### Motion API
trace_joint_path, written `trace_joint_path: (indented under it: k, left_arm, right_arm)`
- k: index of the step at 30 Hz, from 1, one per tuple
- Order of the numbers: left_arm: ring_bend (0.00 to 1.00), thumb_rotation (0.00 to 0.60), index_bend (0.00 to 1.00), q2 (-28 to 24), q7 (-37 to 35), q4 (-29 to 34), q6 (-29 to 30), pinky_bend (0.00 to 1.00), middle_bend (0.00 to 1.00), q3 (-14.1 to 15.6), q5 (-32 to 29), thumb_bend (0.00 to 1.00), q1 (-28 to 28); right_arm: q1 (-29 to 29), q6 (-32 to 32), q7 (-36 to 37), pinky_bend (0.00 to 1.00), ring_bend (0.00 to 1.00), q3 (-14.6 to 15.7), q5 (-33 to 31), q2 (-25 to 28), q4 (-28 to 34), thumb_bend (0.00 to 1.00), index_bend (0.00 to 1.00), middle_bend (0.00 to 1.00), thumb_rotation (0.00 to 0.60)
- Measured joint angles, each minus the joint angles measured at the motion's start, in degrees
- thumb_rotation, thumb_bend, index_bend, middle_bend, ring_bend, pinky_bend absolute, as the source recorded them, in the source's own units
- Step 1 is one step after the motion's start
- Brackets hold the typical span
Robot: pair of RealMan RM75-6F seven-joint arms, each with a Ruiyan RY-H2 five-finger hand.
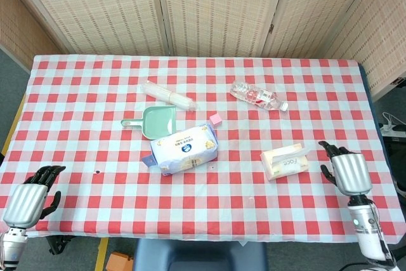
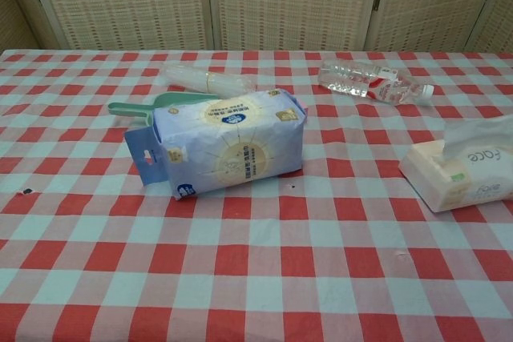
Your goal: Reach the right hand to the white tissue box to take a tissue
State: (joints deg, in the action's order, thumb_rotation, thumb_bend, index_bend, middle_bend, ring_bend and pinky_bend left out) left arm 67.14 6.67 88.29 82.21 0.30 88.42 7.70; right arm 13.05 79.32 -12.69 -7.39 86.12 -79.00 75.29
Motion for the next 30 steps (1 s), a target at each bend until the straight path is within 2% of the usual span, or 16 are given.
trace_joint_path:
  k: [6, 10, 12, 13, 15, 17, 19, 21, 30]
  left_arm:
    - [0.14, 0.6, 0.18, -0.08, -0.42, 0.05, 0.09, 0.39, 0.19, -0.05, -0.02, 0.53, -0.04]
    - [0.14, 0.6, 0.18, -0.07, -0.66, -0.08, 0.19, 0.39, 0.19, -0.07, 0.09, 0.53, -0.07]
    - [0.14, 0.6, 0.18, -0.06, -0.72, -0.13, 0.07, 0.39, 0.19, -0.07, 0.06, 0.53, -0.03]
    - [0.14, 0.6, 0.18, -0.04, -0.73, -0.15, 0.01, 0.39, 0.19, -0.08, 0.05, 0.53, 0.01]
    - [0.14, 0.6, 0.18, 0.0, -0.79, -0.23, -0.04, 0.39, 0.19, -0.08, 0.06, 0.53, 0.04]
    - [0.14, 0.6, 0.18, 0.03, -0.76, -0.29, -0.09, 0.39, 0.19, -0.07, 0.09, 0.53, 0.07]
    - [0.14, 0.6, 0.18, 0.06, -0.7, -0.32, -0.1, 0.39, 0.19, -0.06, 0.11, 0.53, 0.07]
    - [0.14, 0.6, 0.18, 0.06, -0.66, -0.33, -0.14, 0.39, 0.19, -0.04, 0.17, 0.53, 0.1]
    - [0.14, 0.6, 0.18, 0.17, -0.52, -0.34, -0.35, 0.39, 0.19, 0.02, 0.18, 0.53, 0.16]
  right_arm:
    - [5.13, -8.1, -3.23, 0.81, 0.53, -1.09, -2.59, -2.36, -1.68, 0.2, 0.23, 0.5, 0.6]
    - [7.44, -11.4, -4.46, 0.81, 0.53, -1.3, -4.33, -4.49, -3.9, 0.2, 0.25, 0.51, 0.6]
    - [8.18, -12.67, -4.63, 0.82, 0.54, -1.28, -5.1, -5.3, -4.8, 0.2, 0.33, 0.51, 0.6]
    - [8.44, -13.07, -4.58, 0.82, 0.54, -1.25, -5.39, -5.61, -5.09, 0.23, 0.42, 0.51, 0.6]
    - [8.75, -13.32, -4.04, 0.82, 0.54, -1.15, -5.51, -5.95, -5.53, 0.33, 0.57, 0.51, 0.6]
    - [8.95, -13.24, -3.38, 0.83, 0.55, -0.99, -5.29, -6.07, -5.94, 0.47, 0.68, 0.51, 0.6]
    - [9.06, -12.65, -2.66, 0.84, 0.55, -0.86, -4.86, -6.12, -6.23, 0.54, 0.72, 0.52, 0.6]
    - [9.04, -11.65, -2.15, 0.84, 0.55, -0.79, -4.48, -6.11, -6.47, 0.56, 0.74, 0.52, 0.6]
    - [8.91, -7.65, 0.23, 0.84, 0.55, -2.31, -4.27, -4.67, -5.0, 0.56, 0.75, 0.52, 0.6]
